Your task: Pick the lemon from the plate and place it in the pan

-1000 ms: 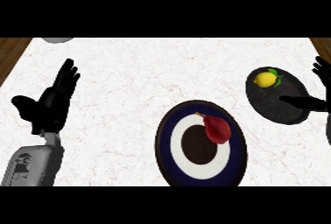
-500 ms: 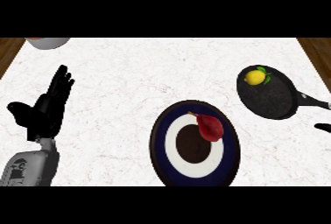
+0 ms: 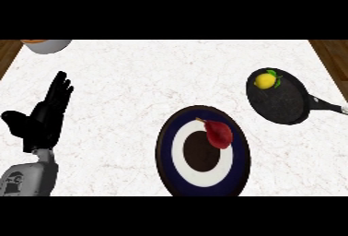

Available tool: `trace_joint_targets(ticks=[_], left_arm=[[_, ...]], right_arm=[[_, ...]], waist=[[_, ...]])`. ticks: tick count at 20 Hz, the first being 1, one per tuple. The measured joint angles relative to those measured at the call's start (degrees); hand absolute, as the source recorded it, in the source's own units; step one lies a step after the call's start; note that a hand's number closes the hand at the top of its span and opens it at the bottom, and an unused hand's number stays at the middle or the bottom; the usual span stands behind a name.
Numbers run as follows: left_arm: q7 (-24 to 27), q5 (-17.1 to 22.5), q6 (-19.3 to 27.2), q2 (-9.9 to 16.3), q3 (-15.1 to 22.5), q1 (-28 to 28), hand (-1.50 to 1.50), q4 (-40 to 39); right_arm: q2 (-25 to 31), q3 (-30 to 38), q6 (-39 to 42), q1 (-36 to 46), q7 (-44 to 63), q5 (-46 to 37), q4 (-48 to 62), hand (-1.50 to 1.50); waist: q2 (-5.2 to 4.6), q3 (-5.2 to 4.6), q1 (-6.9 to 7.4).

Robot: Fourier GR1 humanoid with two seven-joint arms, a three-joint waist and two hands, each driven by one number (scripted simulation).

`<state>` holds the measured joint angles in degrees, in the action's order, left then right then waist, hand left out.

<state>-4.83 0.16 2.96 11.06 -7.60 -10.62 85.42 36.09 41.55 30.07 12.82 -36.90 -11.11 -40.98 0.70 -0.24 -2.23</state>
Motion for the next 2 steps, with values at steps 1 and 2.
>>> trace_joint_targets(ticks=[1, 2], left_arm=[[0.27, 0.08, -0.2, -0.04, 0.03, 0.3, 0.0, 0.16], [-0.17, 0.14, -0.1, 0.03, -0.08, 0.05, 0.0, 0.47]], right_arm=[[-1.03, 0.0, 0.07, -1.98, 1.01, 0.97, -3.24, -1.5], [-1.57, -0.06, 0.7, -3.99, 2.06, 1.84, -6.46, -1.5]], waist=[[-0.05, 0.0, 0.14], [-0.05, 0.01, 0.13]])
